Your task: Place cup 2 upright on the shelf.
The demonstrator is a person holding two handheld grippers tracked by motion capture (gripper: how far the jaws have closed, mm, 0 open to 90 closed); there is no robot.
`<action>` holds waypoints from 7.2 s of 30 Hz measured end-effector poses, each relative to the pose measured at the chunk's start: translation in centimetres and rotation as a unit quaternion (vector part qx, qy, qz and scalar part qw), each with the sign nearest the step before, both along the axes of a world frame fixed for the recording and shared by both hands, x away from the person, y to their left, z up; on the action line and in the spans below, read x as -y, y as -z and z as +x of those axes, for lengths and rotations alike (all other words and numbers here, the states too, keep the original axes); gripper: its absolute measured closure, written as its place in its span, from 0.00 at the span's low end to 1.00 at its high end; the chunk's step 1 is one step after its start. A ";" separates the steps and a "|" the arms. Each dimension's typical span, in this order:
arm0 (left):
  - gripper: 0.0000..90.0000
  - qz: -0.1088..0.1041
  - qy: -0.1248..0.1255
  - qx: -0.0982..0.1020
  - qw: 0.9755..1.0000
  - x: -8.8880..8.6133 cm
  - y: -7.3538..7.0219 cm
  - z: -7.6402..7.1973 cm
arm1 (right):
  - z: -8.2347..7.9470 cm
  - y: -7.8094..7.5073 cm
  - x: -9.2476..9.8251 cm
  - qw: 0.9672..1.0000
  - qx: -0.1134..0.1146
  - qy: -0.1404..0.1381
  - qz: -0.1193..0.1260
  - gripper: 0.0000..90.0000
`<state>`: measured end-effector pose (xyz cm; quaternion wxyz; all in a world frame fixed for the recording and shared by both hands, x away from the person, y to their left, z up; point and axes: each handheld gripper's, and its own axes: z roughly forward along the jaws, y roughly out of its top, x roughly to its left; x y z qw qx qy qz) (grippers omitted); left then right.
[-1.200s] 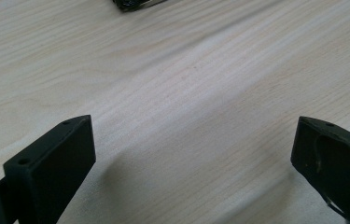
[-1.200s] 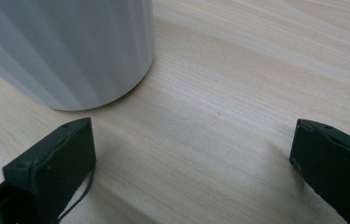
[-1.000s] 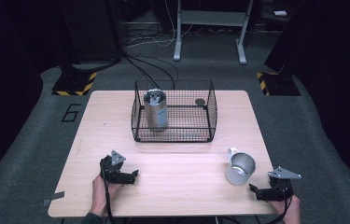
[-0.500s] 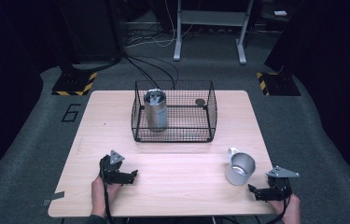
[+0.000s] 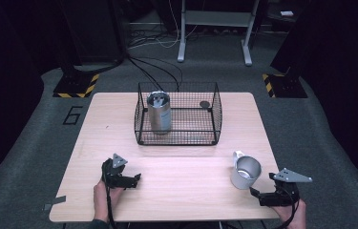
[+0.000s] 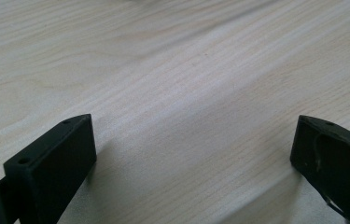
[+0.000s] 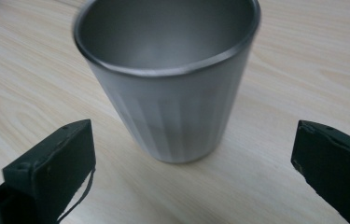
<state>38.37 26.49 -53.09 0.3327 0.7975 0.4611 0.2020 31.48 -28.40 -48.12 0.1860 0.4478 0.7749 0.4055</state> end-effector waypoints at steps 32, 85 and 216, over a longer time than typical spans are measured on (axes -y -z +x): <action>0.00 0.000 -0.002 0.000 1.000 0.0 0.0 0.0 | 3.7 -2.8 -4.0 0.997 -0.001 -0.026 -0.066 0.05; 0.00 0.000 -0.004 -0.001 1.000 0.0 0.0 -0.1 | 4.0 -6.1 -7.4 0.996 0.034 -0.067 -0.048 0.07; 0.00 -0.002 -0.003 0.001 1.000 0.1 0.1 0.0 | 17.8 -15.1 -19.6 0.987 0.079 -0.138 -0.035 0.07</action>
